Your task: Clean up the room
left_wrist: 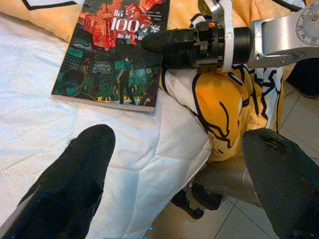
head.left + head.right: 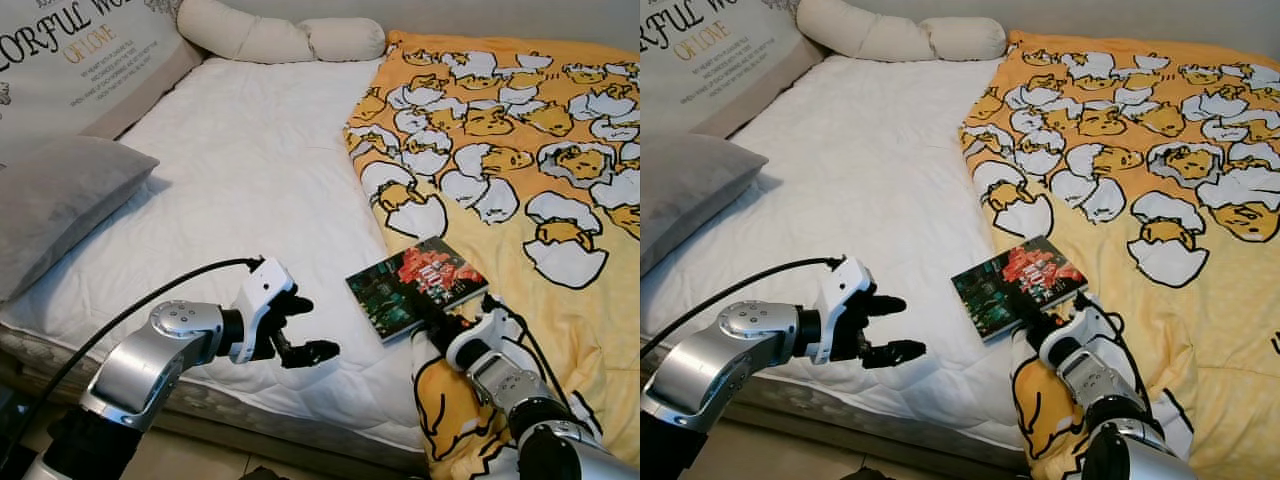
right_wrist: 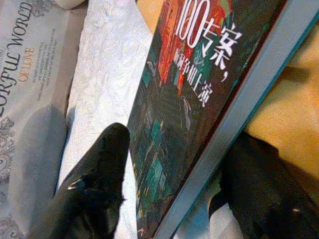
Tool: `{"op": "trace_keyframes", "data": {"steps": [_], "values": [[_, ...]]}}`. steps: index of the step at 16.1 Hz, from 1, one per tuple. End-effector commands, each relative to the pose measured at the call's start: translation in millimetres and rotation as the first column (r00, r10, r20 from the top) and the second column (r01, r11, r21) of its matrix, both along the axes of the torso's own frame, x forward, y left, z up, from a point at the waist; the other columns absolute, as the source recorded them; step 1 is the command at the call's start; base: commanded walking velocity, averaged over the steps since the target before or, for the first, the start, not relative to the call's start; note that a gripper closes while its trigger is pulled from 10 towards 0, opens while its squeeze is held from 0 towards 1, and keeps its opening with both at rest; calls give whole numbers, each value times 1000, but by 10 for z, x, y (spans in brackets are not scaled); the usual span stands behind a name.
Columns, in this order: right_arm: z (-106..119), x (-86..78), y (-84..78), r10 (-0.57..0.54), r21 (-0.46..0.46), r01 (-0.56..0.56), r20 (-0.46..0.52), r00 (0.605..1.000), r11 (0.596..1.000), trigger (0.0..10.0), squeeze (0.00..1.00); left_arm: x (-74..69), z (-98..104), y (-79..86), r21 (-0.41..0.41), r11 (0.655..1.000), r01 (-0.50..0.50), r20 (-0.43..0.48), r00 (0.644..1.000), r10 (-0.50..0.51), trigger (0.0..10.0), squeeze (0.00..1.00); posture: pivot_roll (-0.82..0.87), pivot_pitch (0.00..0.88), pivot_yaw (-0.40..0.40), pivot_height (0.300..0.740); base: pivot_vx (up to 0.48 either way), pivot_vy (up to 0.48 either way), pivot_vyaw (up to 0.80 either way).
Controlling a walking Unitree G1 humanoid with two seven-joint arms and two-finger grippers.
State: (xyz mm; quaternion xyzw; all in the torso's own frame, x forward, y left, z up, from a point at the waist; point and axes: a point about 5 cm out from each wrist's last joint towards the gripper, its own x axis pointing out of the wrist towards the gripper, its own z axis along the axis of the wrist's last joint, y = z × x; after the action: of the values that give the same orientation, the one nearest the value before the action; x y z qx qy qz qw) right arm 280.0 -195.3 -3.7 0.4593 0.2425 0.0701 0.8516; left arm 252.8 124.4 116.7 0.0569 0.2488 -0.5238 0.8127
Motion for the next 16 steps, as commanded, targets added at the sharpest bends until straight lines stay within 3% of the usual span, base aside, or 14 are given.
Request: {"op": "trace_keyframes", "data": {"steps": [1, 16], "values": [[75, 74, 5, -13, 17, 12, 48, 999, 1000, 0, 0, 2, 48, 9, 0, 1000, -4, 21, 1000, 4, 10000, 0, 63, 0, 89, 740, 0, 0, 0], [104, 92, 16, 9, 20, -10, 80, 997, 1000, 0, 0, -2, 39, -15, 6, 1000, 16, 6, 1000, -16, 10000, 0, 58, 0, 85, 740, 0, 0, 0]]}}
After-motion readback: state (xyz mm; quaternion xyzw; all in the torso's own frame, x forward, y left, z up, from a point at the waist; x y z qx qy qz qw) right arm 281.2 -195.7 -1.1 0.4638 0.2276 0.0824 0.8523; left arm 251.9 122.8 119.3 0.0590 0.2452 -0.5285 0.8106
